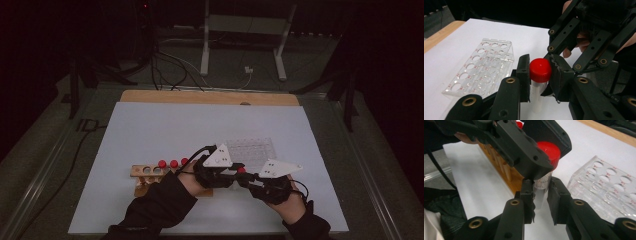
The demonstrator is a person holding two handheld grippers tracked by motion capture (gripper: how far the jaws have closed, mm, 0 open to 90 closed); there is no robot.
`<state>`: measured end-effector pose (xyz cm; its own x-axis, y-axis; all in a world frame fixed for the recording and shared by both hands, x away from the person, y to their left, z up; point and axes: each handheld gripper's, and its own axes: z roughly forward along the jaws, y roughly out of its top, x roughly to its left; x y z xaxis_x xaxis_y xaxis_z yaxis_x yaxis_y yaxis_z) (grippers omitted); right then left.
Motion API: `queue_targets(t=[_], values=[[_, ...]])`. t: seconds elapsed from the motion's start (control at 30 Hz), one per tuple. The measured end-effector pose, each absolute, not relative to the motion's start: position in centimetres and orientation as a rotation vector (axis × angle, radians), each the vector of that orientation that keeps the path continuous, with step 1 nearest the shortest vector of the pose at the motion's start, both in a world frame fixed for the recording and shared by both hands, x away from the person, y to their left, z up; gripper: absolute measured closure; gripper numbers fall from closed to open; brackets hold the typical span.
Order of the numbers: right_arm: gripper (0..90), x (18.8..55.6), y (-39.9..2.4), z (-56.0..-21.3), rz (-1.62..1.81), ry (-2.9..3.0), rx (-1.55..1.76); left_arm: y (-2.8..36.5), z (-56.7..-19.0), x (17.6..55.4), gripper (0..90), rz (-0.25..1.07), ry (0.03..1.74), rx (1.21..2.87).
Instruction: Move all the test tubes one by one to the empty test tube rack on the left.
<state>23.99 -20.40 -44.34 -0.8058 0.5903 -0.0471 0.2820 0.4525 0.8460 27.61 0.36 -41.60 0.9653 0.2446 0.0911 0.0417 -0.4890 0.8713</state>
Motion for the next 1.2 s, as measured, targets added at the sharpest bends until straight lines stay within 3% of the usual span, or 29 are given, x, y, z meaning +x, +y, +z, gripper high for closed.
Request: queue_targets(t=[0.17,0.27,0.6,0.77,1.03,1.2], values=[[73.4,24.1,-20.4,-44.3,1.295,2.364,0.755,0.3,-41.5,27.7,71.9,0.263,0.200,2.078],[68.4,24.1,-20.6,-44.3,1.302,2.354,0.762,0.6,-41.2,27.8,71.9,0.276,0.213,2.072],[37.7,24.6,-20.8,-44.6,1.287,2.344,0.784,1.5,-40.2,27.9,71.9,0.302,0.241,2.034],[29.9,24.8,-21.2,-44.6,1.305,2.320,0.814,2.0,-39.7,27.9,71.9,0.312,0.245,2.025],[2.3,25.0,-21.1,-44.8,1.295,2.337,0.837,2.9,-38.8,27.8,71.9,0.333,0.240,2.017],[0.0,25.1,-21.4,-45.1,1.314,2.350,0.837,3.9,-38.2,27.9,71.9,0.332,0.251,1.999]])
